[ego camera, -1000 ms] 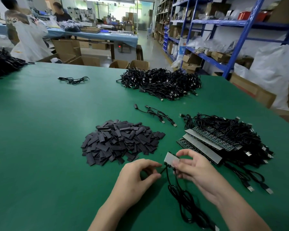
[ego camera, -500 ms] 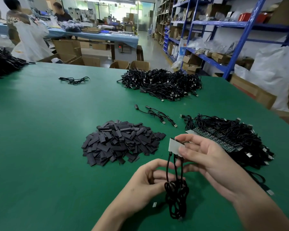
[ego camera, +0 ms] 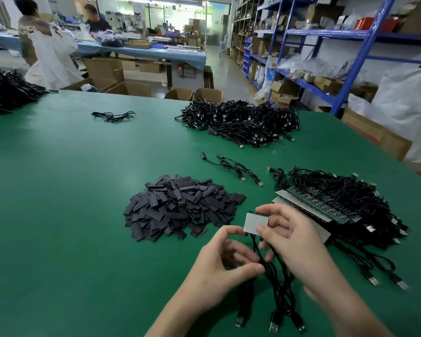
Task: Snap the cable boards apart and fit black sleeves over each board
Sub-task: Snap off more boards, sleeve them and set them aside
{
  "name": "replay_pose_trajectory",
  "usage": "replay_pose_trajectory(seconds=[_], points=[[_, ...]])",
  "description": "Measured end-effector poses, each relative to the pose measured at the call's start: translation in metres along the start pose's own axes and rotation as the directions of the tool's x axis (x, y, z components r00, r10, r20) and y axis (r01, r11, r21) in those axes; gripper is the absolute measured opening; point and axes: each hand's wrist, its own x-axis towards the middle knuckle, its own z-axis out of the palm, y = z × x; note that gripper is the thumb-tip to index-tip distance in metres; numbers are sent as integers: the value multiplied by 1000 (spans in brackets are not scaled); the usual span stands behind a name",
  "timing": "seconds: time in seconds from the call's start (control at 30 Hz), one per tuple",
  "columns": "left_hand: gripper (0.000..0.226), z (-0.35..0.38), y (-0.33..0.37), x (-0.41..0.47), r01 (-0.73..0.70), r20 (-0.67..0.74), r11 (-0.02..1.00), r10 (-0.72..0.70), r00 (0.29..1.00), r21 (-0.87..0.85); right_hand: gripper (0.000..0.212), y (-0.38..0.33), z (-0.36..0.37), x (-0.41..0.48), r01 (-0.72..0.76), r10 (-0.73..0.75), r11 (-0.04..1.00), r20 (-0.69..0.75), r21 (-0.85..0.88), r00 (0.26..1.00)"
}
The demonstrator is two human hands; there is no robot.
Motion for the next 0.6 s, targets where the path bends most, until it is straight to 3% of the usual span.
replay_pose_trajectory(seconds=[0.1,0.4,0.47,0.6], points=[[48,3,-2,2,-8,-48,1000,8,999,2,26,6,3,-1,-19,25,994,-54,112,998],[33,3,4,1,53,-36,984,-60,998,-173,29,6,11,-2,1,15,986,-93,169,996],[29,0,6,1,81,-22,981,-86,996,-178,33,6,9,-1,-13,29,986,-92,168,995],[35,-10,12,1,117,29,931,-114,993,-346,30,3,-8,2,-69,75,993,-54,100,996]])
